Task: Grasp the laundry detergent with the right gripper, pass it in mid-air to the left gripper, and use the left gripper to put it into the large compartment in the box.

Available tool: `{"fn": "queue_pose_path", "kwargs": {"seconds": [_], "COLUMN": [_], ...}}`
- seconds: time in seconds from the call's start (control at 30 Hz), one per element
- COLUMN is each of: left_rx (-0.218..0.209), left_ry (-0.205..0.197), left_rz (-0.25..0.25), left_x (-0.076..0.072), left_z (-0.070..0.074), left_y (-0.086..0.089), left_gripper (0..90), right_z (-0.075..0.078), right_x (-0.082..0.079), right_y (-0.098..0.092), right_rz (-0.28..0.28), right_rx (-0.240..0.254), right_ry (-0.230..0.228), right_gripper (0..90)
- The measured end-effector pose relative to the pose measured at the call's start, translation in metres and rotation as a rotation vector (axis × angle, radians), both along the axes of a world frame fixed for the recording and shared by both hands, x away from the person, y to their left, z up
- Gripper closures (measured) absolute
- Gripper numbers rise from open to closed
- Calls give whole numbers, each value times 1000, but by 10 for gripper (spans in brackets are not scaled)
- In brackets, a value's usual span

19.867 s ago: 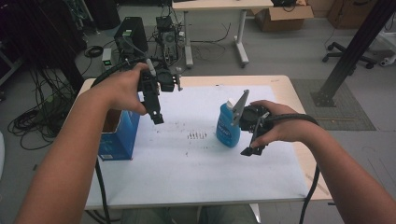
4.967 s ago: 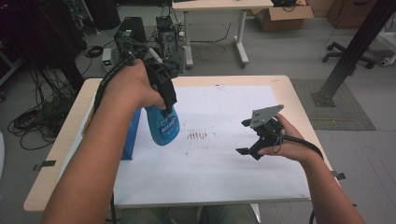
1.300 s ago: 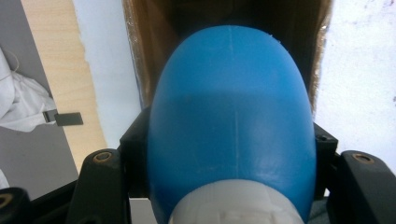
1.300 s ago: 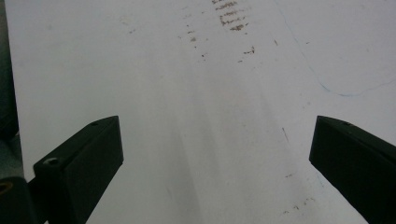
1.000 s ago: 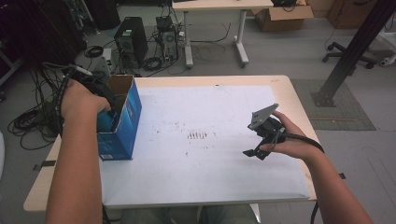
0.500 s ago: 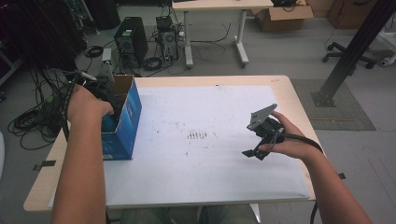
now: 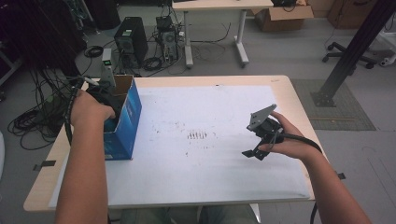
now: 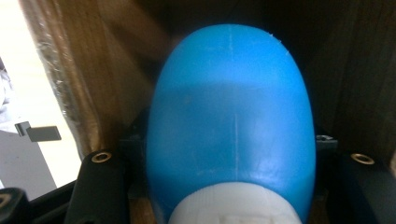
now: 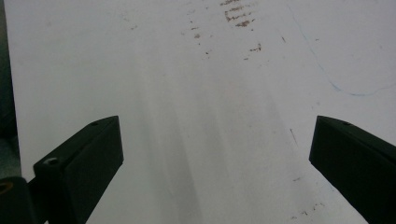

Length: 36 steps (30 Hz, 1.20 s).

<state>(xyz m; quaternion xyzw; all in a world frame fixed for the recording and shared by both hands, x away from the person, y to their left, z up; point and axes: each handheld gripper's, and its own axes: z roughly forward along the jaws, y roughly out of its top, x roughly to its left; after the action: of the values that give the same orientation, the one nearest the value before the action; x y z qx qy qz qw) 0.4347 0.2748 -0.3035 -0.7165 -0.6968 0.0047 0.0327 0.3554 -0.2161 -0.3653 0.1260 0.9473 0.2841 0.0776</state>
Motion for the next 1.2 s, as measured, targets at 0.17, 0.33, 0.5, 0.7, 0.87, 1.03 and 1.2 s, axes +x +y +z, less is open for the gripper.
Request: {"fn": "queue_pose_path", "kwargs": {"seconds": [0.17,0.33,0.5,0.7,0.87,1.03,1.2], "left_rx": [-4,-5,-28,-40,-43,-49,-36], "left_ry": [-6,-14,-21,-19,-13,-24,-42], "left_rz": [3,4,5,13,9,9,-5], "left_x": [0,-1,-1,-2,-2,-4,-4], "left_z": [-1,-2,-2,-2,-1,3,10], "left_y": [1,1,3,5,4,5,1], "left_gripper": [383,381,379,377,354,331,310], "right_z": [-1,0,-1,-2,-2,-3,-4], "right_x": [-1,-1,-1,-1,-1,-1,-2], "right_y": [0,1,1,2,4,4,4], "right_rz": [-2,-1,0,1,11,9,11], "right_rx": [2,3,1,0,1,2,3], "right_ry": [3,-1,1,5,5,7,9], "right_gripper": [31,31,31,31,31,31,31]}}
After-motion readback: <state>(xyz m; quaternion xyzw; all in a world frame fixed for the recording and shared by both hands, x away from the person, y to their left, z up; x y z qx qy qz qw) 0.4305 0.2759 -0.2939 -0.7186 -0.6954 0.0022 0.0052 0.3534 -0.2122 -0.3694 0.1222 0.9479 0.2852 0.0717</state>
